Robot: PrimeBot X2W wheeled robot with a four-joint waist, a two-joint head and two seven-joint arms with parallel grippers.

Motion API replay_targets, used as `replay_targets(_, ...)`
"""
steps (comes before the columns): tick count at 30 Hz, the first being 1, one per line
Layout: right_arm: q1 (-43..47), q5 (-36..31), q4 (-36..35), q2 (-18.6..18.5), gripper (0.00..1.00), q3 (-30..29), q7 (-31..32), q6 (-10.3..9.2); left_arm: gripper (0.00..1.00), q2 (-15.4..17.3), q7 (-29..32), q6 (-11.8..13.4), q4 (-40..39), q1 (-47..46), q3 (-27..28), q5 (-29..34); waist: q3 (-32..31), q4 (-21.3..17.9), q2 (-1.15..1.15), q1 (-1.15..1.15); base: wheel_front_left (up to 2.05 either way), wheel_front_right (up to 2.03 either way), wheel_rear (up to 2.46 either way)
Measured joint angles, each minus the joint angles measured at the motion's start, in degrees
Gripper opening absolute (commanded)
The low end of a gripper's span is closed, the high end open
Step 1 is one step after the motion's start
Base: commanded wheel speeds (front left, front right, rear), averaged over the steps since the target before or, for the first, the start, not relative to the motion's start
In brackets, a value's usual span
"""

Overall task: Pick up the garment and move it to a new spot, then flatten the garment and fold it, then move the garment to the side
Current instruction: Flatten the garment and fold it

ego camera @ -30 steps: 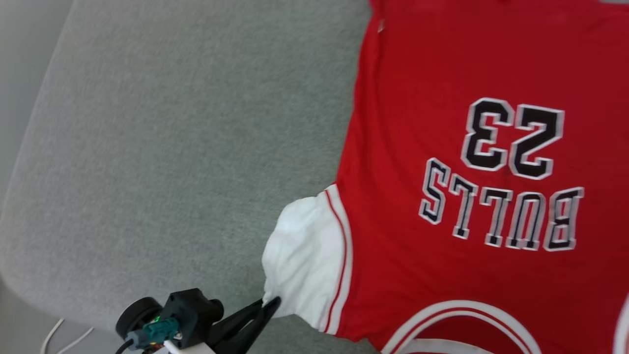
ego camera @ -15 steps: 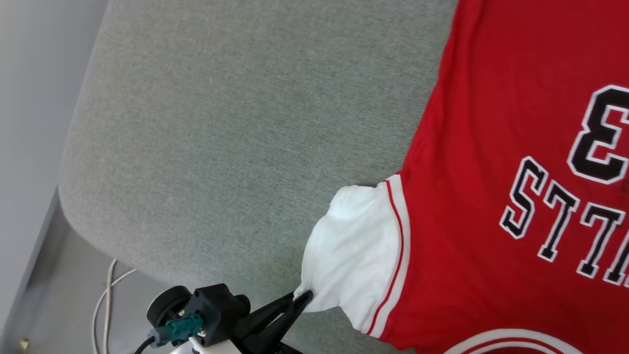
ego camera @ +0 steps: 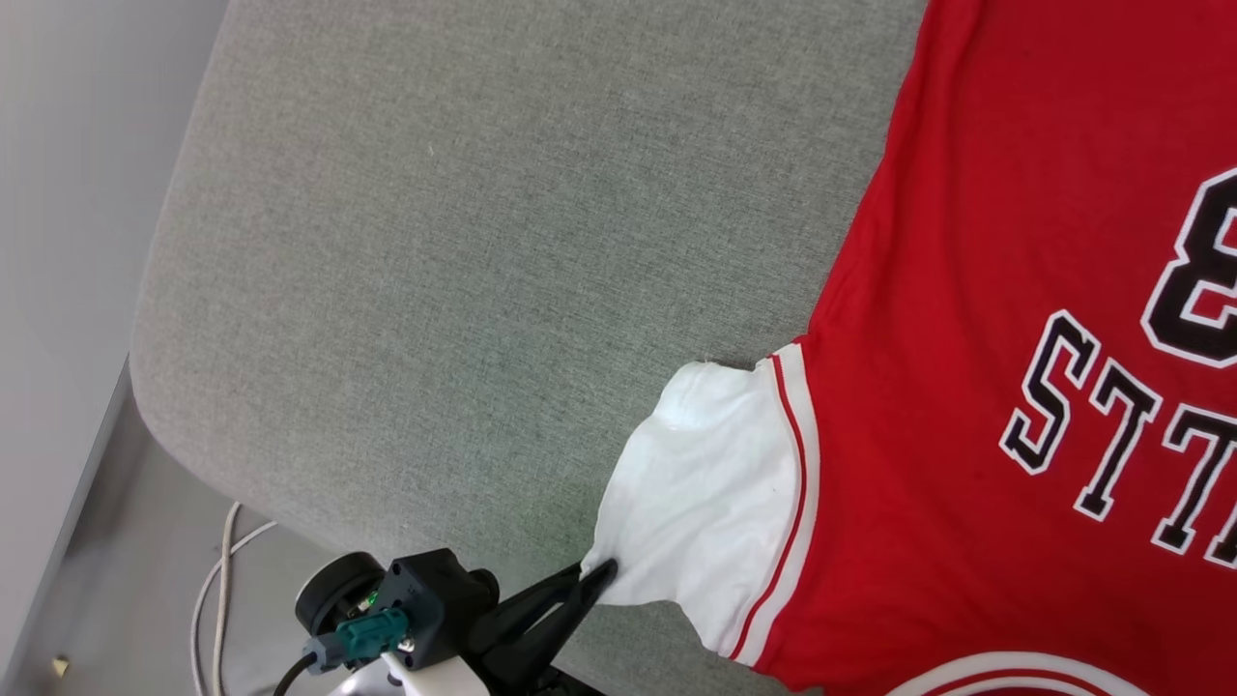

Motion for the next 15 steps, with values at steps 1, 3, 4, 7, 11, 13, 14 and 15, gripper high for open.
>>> replay_targets(1, 0.4, 0.0, 0.0, 0.2, 0.00, 0.0, -0.1, 0.00, 0.00, 0.0, 0.0, 0.0, 0.1, -0.1, 0.0, 0.0, -0.3, -0.2, 0.00, 0.00, 0.00, 0.00, 0.00)
replay_targets(3, 1.5, 0.1, 0.3, 0.8, 0.00, -0.3, -0.6, 0.00, 0.00, 0.3, 0.0, 0.3, 0.4, -0.4, 0.2, 0.5, -1.1, -0.8, 0.00, 0.00, 0.00, 0.00, 0.00)
replay_targets(4, 2.2, 0.2, 0.5, 1.1, 0.00, -0.4, -0.8, 0.00, 0.00, 0.5, -0.1, 0.6, 0.5, -0.5, 0.4, 0.9, -1.6, -1.1, 0.00, 0.00, 0.00, 0.00, 0.00)
replay_targets(7, 4.8, 0.7, 0.9, 1.8, 0.00, -0.3, -1.5, 0.01, 0.00, 0.5, -0.3, 1.3, 0.5, -0.5, 0.7, 1.1, -3.3, -2.3, 0.00, 0.00, 0.00, 0.00, 0.00)
replay_targets(11, 9.0, 2.5, 2.1, 3.1, 0.00, -0.8, -3.3, 0.01, 0.00, 1.2, 0.1, 2.4, 0.5, -0.2, 1.2, 1.2, -6.4, -4.3, 0.00, 0.00, 0.00, 0.00, 0.00)
replay_targets(13, 11.5, 3.8, 2.7, 4.0, 0.00, -1.0, -4.1, 0.01, 0.00, 1.3, 0.1, 3.1, 0.7, 0.4, 1.7, 0.9, -8.2, -5.4, 0.00, 0.00, 0.00, 0.00, 0.00)
replay_targets(14, 13.0, 4.4, 2.6, 4.4, 0.00, -0.8, -4.4, 0.01, 0.00, 1.5, 0.1, 3.4, 0.8, 0.9, 1.9, 0.6, -9.1, -6.1, 0.00, 0.00, 0.00, 0.00, 0.00)
replay_targets(15, 14.6, 5.0, 2.5, 4.6, 0.00, -0.6, -4.6, 0.01, 0.00, 1.6, 0.1, 3.7, 0.9, 1.3, 2.1, 0.5, -10.1, -6.7, 0.00, 0.00, 0.00, 0.00, 0.00)
